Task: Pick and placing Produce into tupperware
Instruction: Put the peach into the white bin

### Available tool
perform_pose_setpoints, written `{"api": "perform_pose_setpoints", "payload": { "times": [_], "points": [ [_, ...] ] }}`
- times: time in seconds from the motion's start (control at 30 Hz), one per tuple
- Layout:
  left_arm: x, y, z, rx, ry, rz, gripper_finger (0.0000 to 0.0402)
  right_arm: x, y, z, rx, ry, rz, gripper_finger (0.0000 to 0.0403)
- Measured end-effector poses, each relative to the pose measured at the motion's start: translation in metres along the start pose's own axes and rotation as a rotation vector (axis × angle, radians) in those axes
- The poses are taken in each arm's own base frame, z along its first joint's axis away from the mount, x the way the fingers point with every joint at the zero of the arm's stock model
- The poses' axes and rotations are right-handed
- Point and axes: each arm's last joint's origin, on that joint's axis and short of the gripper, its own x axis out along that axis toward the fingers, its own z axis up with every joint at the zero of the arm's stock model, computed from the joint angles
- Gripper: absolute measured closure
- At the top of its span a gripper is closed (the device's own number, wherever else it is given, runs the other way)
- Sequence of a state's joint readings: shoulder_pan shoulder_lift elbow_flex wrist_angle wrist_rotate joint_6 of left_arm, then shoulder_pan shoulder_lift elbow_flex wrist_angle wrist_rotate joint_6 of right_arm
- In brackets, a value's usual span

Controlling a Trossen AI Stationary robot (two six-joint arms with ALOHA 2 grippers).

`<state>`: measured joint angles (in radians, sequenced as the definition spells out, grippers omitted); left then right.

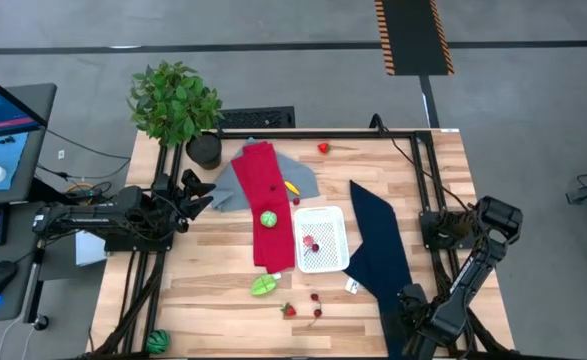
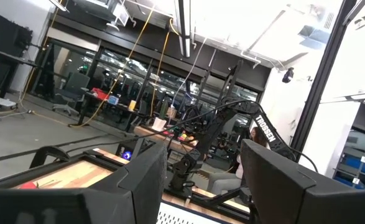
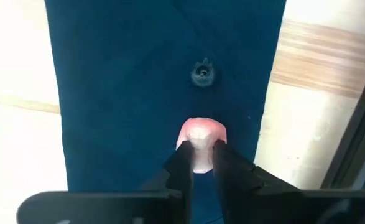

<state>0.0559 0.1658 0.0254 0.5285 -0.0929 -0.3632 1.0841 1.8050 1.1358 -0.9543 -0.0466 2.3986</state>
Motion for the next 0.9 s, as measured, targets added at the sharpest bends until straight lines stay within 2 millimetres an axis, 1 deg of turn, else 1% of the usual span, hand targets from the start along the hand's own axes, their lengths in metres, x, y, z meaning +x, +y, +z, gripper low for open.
{"api": "perform_pose_setpoints", "payload": {
  "times": [0.13,0.4,0.53,0.7,0.83,0.9],
  "points": [
    [0.000,0.000,0.000,0.000,0.000,0.000,0.0205,0.000,0.004,0.003,-0.009,0.004,0.005,0.0339],
    [0.000,0.000,0.000,0.000,0.000,0.000,0.0205,-0.001,0.013,0.009,-0.036,0.021,0.021,0.0342],
    [0.000,0.000,0.000,0.000,0.000,0.000,0.0205,-0.006,0.015,0.007,-0.045,0.025,0.027,0.0342],
    [0.000,0.000,0.000,0.000,0.000,0.000,0.0205,-0.021,0.016,0.005,-0.046,0.003,0.008,0.0342],
    [0.000,0.000,0.000,0.000,0.000,0.000,0.0205,-0.036,0.017,0.006,-0.062,-0.057,0.006,0.0342],
    [0.000,0.000,0.000,0.000,0.000,0.000,0.0205,-0.044,0.018,0.010,-0.076,-0.101,0.002,0.0342]
  ]
}}
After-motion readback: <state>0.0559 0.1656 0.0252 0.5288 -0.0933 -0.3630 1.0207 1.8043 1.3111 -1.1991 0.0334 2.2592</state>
